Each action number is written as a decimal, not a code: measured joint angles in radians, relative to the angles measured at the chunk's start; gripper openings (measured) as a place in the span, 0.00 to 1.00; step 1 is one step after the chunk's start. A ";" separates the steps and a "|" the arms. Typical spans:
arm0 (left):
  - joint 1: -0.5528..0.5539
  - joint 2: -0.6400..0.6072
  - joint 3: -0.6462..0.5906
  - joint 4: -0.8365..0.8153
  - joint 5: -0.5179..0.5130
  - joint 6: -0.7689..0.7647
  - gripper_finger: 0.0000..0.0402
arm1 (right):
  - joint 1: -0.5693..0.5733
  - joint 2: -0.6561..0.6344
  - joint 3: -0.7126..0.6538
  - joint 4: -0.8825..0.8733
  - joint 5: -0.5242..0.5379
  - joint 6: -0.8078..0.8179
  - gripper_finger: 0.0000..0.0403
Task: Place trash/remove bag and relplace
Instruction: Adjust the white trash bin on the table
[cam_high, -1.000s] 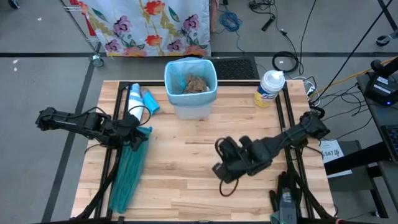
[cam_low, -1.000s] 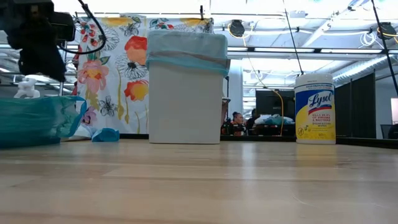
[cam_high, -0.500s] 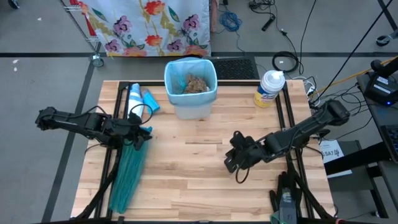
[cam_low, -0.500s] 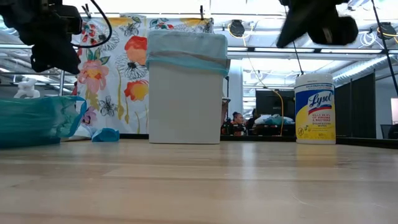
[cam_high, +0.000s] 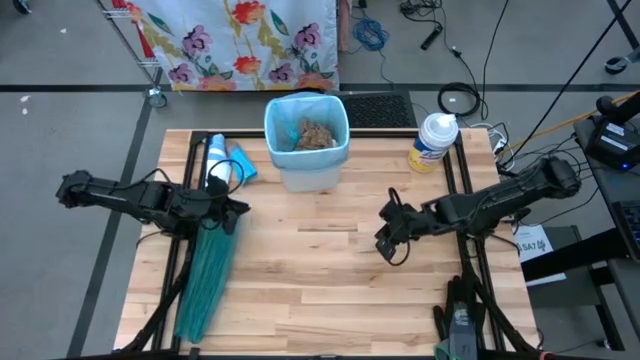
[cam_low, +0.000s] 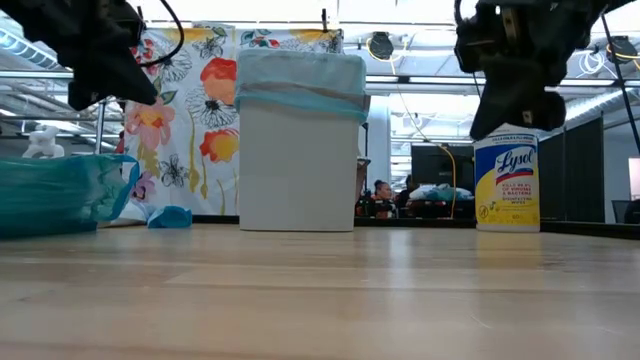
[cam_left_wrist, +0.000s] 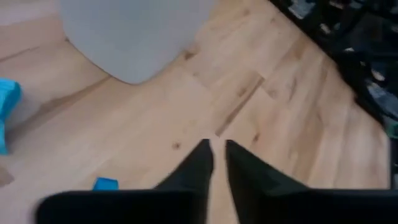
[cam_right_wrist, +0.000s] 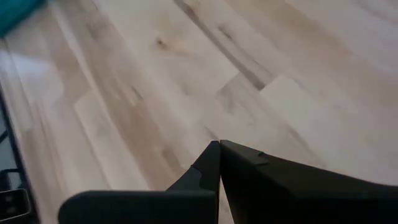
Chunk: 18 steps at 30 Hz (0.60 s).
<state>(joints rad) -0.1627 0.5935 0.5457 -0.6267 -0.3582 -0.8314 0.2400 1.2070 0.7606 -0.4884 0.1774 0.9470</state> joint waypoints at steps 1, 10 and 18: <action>0.000 0.014 0.000 0.008 -0.012 0.000 0.06 | -0.015 -0.004 -0.007 -0.001 -0.002 -0.013 0.00; 0.041 0.063 0.000 0.049 -0.024 -0.051 0.01 | -0.119 -0.009 -0.011 0.062 -0.003 -0.174 0.00; 0.294 0.065 0.000 0.030 0.115 0.145 0.01 | -0.205 -0.004 -0.010 0.238 0.003 -0.198 0.00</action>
<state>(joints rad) 0.1309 0.6587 0.5453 -0.5965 -0.2429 -0.6867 0.0345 1.2032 0.7502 -0.2503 0.1802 0.7493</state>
